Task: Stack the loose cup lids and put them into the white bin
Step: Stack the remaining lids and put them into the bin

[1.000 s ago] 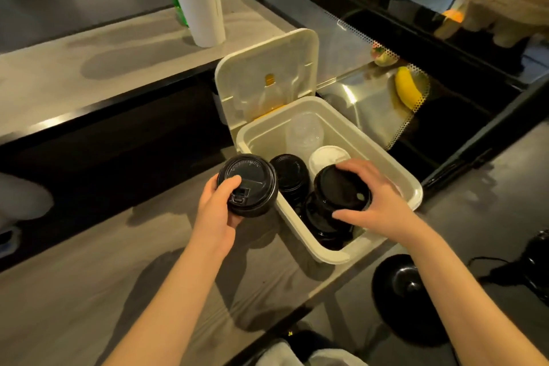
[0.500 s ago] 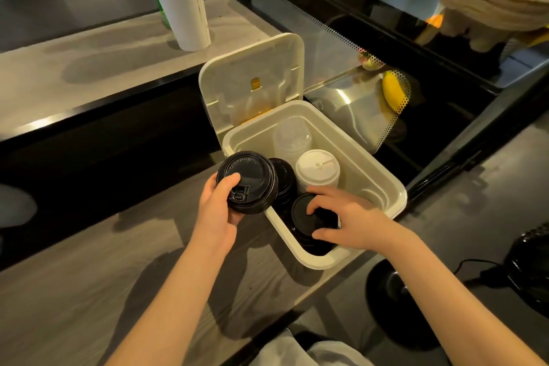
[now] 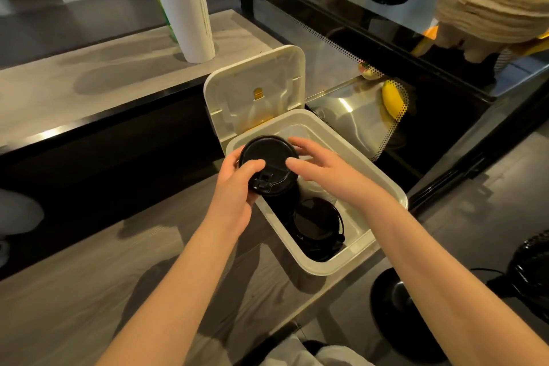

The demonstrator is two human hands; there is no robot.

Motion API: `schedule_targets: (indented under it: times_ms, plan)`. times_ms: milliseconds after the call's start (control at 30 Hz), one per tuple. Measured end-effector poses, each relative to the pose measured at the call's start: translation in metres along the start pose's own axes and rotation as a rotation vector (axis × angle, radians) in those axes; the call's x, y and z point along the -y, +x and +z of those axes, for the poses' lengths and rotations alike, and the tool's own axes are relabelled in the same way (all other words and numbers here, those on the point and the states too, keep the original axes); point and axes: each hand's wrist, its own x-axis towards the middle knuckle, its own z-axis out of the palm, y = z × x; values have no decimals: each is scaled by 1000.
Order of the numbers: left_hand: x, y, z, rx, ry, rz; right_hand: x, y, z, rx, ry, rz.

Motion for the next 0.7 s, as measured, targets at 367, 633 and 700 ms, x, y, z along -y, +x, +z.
schedule_targets:
  times_ms: [367, 633, 700]
  plan:
    - [-26, 23, 1, 147, 318, 46, 3, 31, -9, -97, 180, 30]
    - [-24, 44, -5, 142, 403, -72, 1, 47, -11, -24, 181, 115]
    - [-26, 50, -5, 157, 558, -119, 0, 55, -14, 10, 87, 195]
